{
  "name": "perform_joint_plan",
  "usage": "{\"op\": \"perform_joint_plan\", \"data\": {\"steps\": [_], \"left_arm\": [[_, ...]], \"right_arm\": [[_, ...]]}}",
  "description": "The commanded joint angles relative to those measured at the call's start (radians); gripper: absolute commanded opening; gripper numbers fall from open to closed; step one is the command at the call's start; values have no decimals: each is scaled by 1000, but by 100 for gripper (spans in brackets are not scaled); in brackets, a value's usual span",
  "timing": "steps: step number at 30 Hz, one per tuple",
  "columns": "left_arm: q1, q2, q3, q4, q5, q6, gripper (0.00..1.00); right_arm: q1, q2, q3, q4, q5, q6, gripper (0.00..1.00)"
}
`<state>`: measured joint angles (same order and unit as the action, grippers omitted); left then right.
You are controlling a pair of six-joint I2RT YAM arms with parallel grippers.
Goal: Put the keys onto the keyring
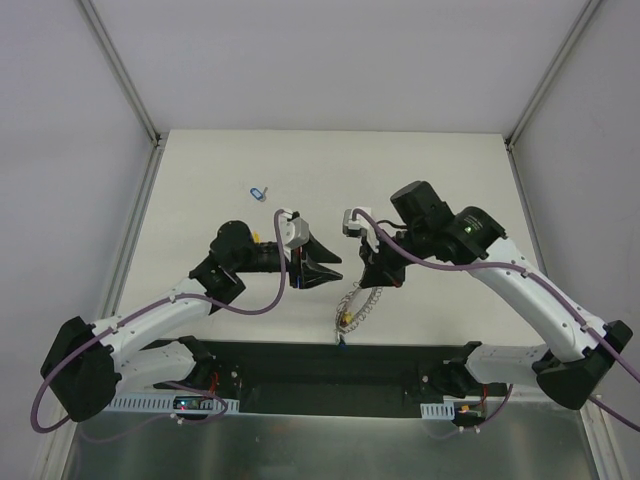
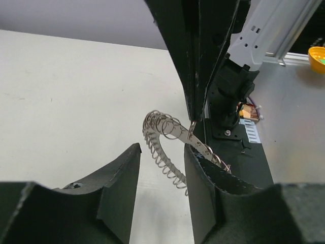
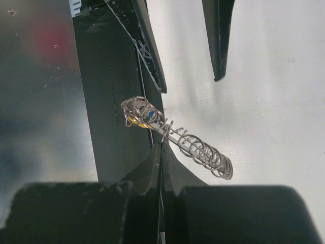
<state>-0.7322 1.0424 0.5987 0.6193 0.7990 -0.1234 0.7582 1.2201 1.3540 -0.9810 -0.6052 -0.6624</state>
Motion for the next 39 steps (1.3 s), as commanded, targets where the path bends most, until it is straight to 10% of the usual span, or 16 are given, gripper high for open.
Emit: {"op": "perform_joint_plan", "data": {"steps": [1, 39], "left_arm": [[-15, 36, 79, 30, 143, 21, 38], [-118, 150, 173, -82, 135, 70, 22]], "right_arm": [[16, -4, 63, -28, 9, -26, 1], [29, -27, 68, -21, -30, -40, 1]]}}
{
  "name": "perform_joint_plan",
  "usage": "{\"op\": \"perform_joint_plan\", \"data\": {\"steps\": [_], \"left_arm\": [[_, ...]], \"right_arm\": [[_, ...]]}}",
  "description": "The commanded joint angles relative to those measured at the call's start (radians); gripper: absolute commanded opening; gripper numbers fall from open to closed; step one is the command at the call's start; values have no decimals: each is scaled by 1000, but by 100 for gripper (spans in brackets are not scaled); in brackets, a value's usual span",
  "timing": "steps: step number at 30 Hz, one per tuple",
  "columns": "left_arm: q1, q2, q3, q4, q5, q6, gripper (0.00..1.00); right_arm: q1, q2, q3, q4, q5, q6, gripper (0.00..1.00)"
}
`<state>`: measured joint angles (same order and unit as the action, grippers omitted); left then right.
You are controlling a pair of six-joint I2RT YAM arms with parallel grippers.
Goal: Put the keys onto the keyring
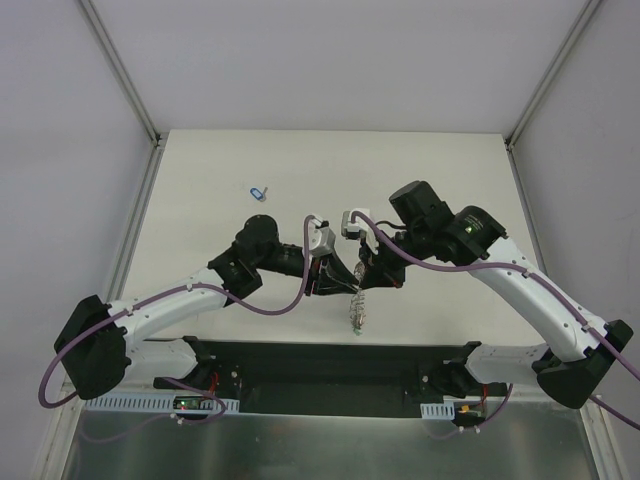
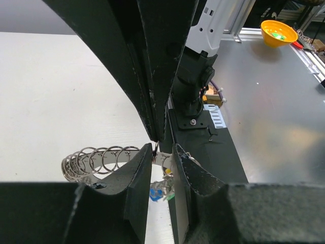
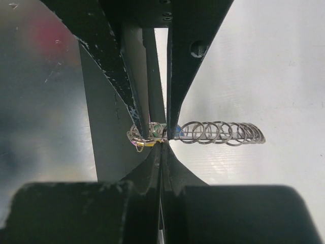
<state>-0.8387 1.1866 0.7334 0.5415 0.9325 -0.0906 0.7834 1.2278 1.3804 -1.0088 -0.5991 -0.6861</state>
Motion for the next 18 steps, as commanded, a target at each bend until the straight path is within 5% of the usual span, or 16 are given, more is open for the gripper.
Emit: {"op": "perform_joint_plan", "data": {"steps": [1, 8, 15, 18], "left_arm": [[-11, 7, 37, -8, 2, 40, 21], [-11, 8, 46, -37, -12, 58, 17], [-11, -5, 41, -57, -72, 81, 0], [-11, -38, 17, -52, -136, 112, 0]], "right_arm": [[4, -36, 39, 9, -37, -16, 1], [5, -40, 37, 9, -28, -15, 1], [1, -54, 23, 30, -37, -7, 1], [-15, -102, -13, 134, -39, 49, 22]]}}
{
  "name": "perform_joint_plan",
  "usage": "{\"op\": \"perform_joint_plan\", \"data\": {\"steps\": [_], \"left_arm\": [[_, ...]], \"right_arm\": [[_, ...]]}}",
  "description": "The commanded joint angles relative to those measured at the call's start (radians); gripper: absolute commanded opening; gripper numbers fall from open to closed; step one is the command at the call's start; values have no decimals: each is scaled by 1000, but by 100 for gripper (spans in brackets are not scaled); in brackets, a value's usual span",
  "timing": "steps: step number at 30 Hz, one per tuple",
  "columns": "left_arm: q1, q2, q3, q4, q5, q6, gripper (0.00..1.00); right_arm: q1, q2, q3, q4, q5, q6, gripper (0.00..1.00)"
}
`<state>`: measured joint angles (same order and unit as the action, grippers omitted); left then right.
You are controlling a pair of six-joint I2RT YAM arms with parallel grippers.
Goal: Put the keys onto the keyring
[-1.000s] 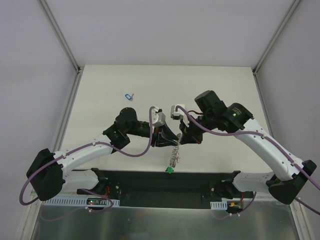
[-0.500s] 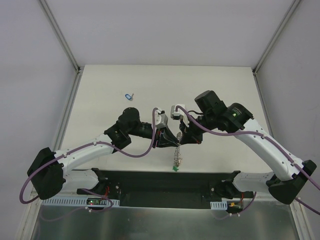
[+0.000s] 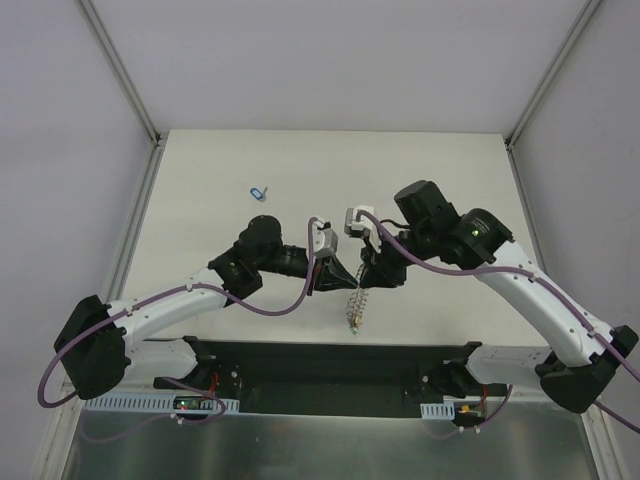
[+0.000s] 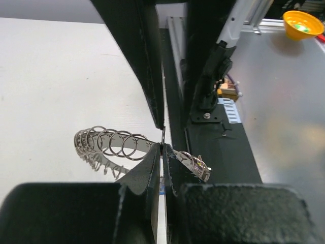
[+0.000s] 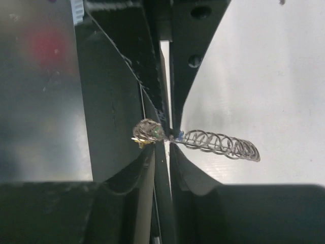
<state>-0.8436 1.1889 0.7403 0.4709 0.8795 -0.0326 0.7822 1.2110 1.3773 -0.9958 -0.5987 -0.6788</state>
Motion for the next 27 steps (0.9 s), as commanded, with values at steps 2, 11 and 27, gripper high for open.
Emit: {"op": "perform_joint_plan", "data": {"steps": [2, 11, 27], "left_arm": [[-6, -72, -22, 54, -149, 65, 0], [14, -175, -93, 144, -310, 57, 0], [159, -255, -144, 250, -269, -23, 0]], "right_arm": [[-29, -145, -69, 252, -35, 94, 47], [-116, -330, -245, 729, 175, 403, 94], [-116, -346, -247, 743, 295, 331, 98]]}}
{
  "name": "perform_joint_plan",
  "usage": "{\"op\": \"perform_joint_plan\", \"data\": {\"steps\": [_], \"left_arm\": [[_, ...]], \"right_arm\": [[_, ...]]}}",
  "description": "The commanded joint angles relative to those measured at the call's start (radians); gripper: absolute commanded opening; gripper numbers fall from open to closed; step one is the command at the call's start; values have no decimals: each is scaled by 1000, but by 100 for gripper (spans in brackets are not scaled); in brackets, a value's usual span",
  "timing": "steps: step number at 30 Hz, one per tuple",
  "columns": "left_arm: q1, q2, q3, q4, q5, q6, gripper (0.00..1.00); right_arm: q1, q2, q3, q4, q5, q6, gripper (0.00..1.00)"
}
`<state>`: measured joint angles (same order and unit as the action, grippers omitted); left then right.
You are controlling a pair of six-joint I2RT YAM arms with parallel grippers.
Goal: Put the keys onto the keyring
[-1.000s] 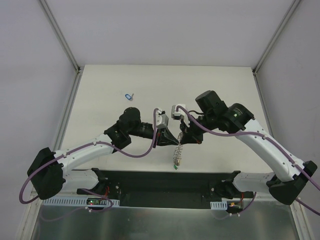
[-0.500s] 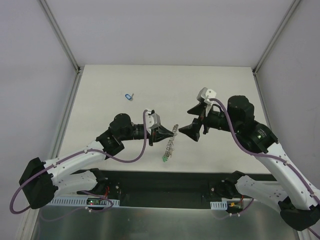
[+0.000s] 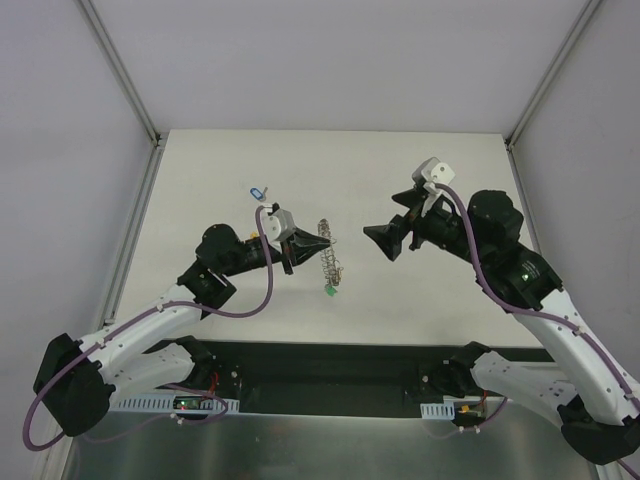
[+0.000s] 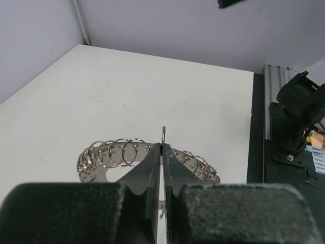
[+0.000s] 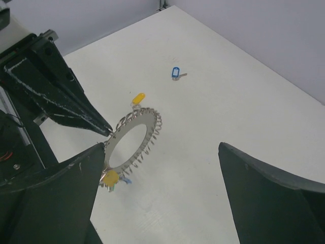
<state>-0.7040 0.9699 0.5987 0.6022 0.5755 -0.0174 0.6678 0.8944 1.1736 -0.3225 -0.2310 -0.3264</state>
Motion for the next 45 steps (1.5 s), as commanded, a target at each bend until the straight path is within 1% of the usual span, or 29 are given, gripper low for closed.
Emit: {"op": "perform_joint_plan", "data": {"steps": [1, 2, 3, 4, 6, 8, 12, 14, 21, 23, 27, 32, 37, 38, 39, 45], "left_arm": [[21, -40, 0, 119, 47, -42, 0], [24, -42, 1, 119, 53, -46, 0], [24, -48, 4, 117, 66, -52, 0], [26, -51, 12, 116, 81, -55, 0], [26, -54, 21, 99, 98, -61, 0], [26, -56, 36, 87, 119, -65, 0], [24, -54, 58, 77, 147, -87, 0], [26, -53, 72, 70, 152, -93, 0], [24, -43, 111, 51, 190, -111, 0], [26, -40, 116, 51, 195, -113, 0], [26, -37, 128, 50, 205, -124, 0], [24, -31, 133, 50, 210, -131, 0], [26, -25, 141, 50, 216, -135, 0], [24, -22, 141, 50, 218, -136, 0], [24, -20, 142, 50, 219, -138, 0], [24, -11, 145, 50, 224, -144, 0]], "right_arm": [[-1, -14, -55, 76, -100, -34, 99], [-2, -6, -60, 80, -131, -45, 97], [-4, 0, -69, 91, -196, -59, 92], [-4, 6, -96, 132, -235, -65, 90], [-4, 9, -130, 189, -307, -69, 88], [-4, 27, -149, 235, -341, -80, 84], [-4, 63, -146, 243, -422, -114, 74], [-4, 70, -146, 252, -442, -125, 71], [-20, 98, -144, 254, -533, -155, 54], [-23, 103, -141, 254, -550, -157, 53], [-28, 109, -138, 254, -580, -161, 47], [-27, 116, -129, 254, -622, -157, 45], [-28, 132, -117, 254, -654, -149, 38], [-28, 136, -114, 252, -663, -149, 32], [-28, 141, -111, 255, -668, -148, 29], [-28, 153, -101, 260, -689, -143, 29]]}}
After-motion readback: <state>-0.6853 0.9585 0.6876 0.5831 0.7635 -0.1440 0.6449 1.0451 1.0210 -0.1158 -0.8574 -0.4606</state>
